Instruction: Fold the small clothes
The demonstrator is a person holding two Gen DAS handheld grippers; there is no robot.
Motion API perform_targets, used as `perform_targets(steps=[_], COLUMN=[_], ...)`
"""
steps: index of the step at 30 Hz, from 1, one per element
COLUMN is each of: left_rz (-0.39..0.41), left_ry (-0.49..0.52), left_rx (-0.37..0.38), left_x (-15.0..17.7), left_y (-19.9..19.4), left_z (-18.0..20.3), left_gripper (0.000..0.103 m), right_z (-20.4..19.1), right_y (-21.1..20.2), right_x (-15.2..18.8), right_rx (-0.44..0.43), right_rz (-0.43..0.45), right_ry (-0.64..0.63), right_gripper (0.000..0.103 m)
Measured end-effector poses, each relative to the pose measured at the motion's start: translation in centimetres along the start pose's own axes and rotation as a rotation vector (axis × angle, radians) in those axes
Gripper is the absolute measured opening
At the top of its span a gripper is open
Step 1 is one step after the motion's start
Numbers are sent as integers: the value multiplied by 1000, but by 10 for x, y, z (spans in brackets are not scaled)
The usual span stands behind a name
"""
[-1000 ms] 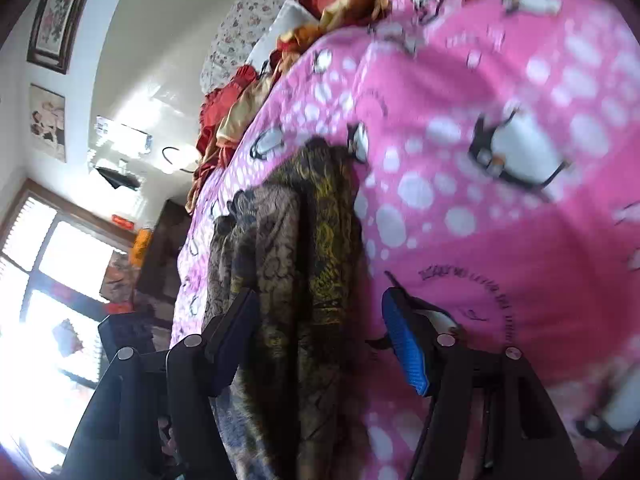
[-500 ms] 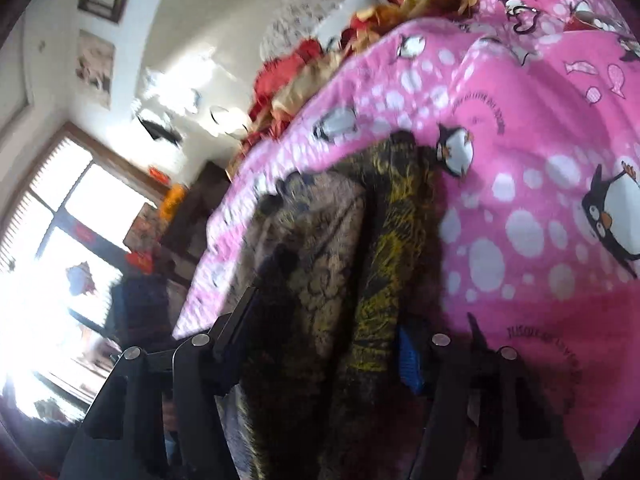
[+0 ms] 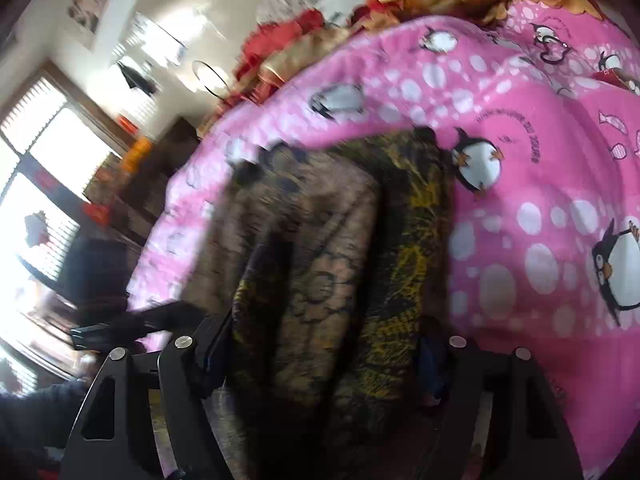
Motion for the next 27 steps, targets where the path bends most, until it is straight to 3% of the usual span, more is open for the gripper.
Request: perform_targets(steps=[1,2,3,4,5,6,7,13,20,27], left_rz=[1,2,-4,-5,2,12,28,90,110,150], left_ry=[-12,-30,-54,-72,-86,-87,-77,-59,-118,-215], left_rx=[-11,-26,-21,-11,-13,-20,-25,-5,-85,-125], left_x=[-1,-3,-3,-3,-2,-2,-3,-22,-46,-42], left_y=[0,1,3,3,2,-1,-6,-42,-72,-96], left_z=[-2,-6,-9,-11,-12,-12,-10,-21,-104,-166], left_gripper=[55,41,33,30,26,23,22,20,20,20], right_z=[6,10,12,11,10,6,4,-26,-67,-99], right_y=[-1,-3,-4,-3,0,1,1,2,71,137], right_x=[-1,-2,-2,-1,1,3,6,-2,-10,-17], right_rx=[-21,-35,-35,-22,-14,-56,-99,-51,-109,-162], right_rz=[22,53,60,54,41,33,34,41,-21,-62], right_ry=[36,55,59,50,45,57,84,62,38,6], right_gripper=[69,66,64,63,52,30,28,25,25,25])
Point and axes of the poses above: each gripper's, at about its wrist camera, not at the fingertips, and y roughly the way its jaws point, z to its right, x to its underside, the point moved 8 cm from there along y, roughly the way its jaws point, and after that the axes turned 15 degrees about -x, right-handed, at the moved point
